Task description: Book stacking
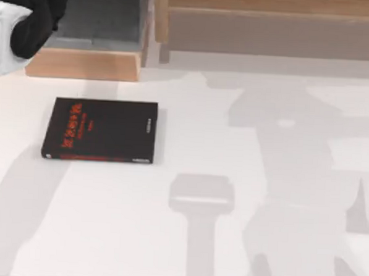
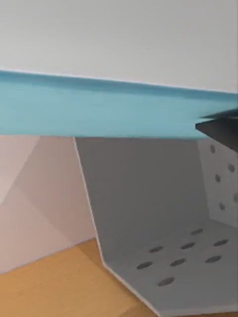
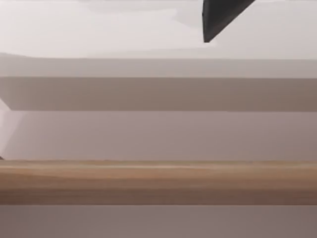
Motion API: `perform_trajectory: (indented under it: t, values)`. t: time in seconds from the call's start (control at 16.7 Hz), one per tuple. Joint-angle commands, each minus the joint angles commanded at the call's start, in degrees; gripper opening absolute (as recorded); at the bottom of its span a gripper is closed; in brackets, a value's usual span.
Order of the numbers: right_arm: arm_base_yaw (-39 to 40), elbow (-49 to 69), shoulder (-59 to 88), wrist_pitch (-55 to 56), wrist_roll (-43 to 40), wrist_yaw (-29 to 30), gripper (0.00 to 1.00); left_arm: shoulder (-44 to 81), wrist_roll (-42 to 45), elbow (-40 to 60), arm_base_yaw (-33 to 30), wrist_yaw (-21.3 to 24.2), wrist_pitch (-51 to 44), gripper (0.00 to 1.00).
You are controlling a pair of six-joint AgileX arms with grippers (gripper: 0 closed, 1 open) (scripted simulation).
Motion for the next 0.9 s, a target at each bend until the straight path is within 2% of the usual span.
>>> perform_trajectory:
  t: [0.24, 0.48, 0.66, 0.9]
  values:
    - [0.00, 0.00, 0.00, 0.00, 0.00, 0.00, 1.00, -11.35, 18.00, -12.31, -2.52, -3.89, -1.57, 0.00]
    - [0.00, 0.00, 0.00, 0.00, 0.00, 0.00, 1.00, -17.13, 36.68, -23.75, -5.54, -5.68, -1.90, 0.00]
    - [0.00, 0.00, 0.00, 0.00, 0.00, 0.00, 1.00, -15.40, 48.07, -30.24, -7.23, -5.37, -1.29, 0.00]
    - [0.00, 0.00, 0.00, 0.00, 0.00, 0.00, 1.00, -8.58, 57.85, -35.42, -8.39, -3.32, -0.21, 0.00]
